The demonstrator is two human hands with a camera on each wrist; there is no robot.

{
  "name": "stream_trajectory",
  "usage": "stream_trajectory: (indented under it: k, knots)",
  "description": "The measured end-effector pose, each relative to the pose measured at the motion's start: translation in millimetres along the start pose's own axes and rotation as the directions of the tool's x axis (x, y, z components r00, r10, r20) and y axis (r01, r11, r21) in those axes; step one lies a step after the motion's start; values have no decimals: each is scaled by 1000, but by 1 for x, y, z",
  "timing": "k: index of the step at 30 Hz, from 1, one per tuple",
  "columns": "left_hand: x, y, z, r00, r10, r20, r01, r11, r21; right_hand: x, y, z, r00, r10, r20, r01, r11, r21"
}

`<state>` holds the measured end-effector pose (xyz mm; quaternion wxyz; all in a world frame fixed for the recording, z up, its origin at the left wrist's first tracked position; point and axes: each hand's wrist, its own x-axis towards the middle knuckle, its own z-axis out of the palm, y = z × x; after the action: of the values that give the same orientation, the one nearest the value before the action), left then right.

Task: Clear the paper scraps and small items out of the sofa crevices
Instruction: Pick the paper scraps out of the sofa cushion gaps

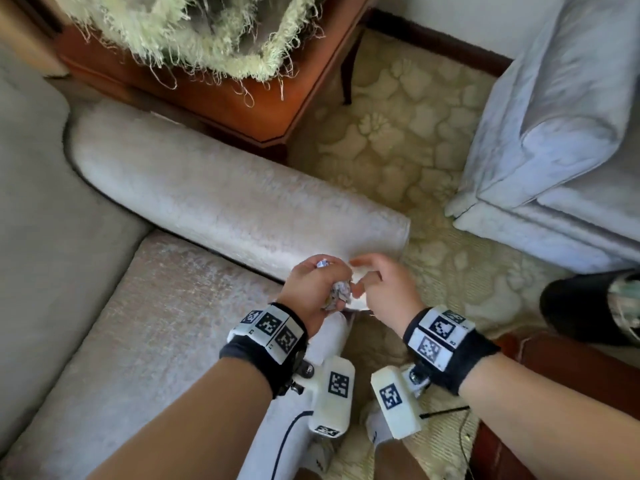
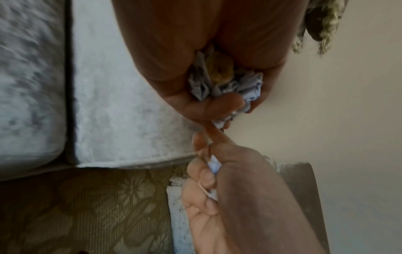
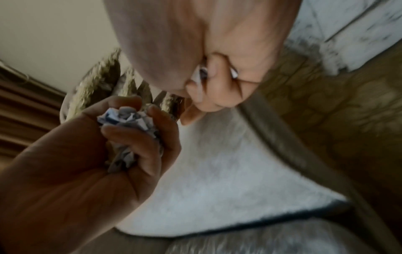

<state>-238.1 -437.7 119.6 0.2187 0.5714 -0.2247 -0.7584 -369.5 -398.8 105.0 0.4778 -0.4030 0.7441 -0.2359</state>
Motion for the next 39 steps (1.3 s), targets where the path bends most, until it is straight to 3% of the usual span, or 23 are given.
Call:
stream_trajectory:
  k: [5, 10, 17, 26, 31, 39]
  knots:
    - [19, 10, 75, 999, 3, 49, -7, 997, 72, 11, 31, -75, 994, 54, -90, -44, 993, 113]
    - [39, 15, 164, 996, -29, 81, 16, 988, 155, 29, 70, -156, 977, 57, -206, -50, 998, 40]
    - [74, 39, 302, 987, -29, 161, -22, 952, 307, 56, 101, -283, 909, 151, -388, -159, 987, 13]
    - [149, 96, 447, 957, 30, 287, -172, 858, 484, 130, 124, -411, 836, 279, -473, -289, 956, 52]
    - [204, 137, 519, 929, 16, 371, -261, 739, 622, 177, 122, -487, 793, 345, -502, -366, 929, 60]
    - [266, 173, 616, 918, 8, 397, -299, 671, 678, 232, 118, -587, 778, 321, -540, -420, 905, -68]
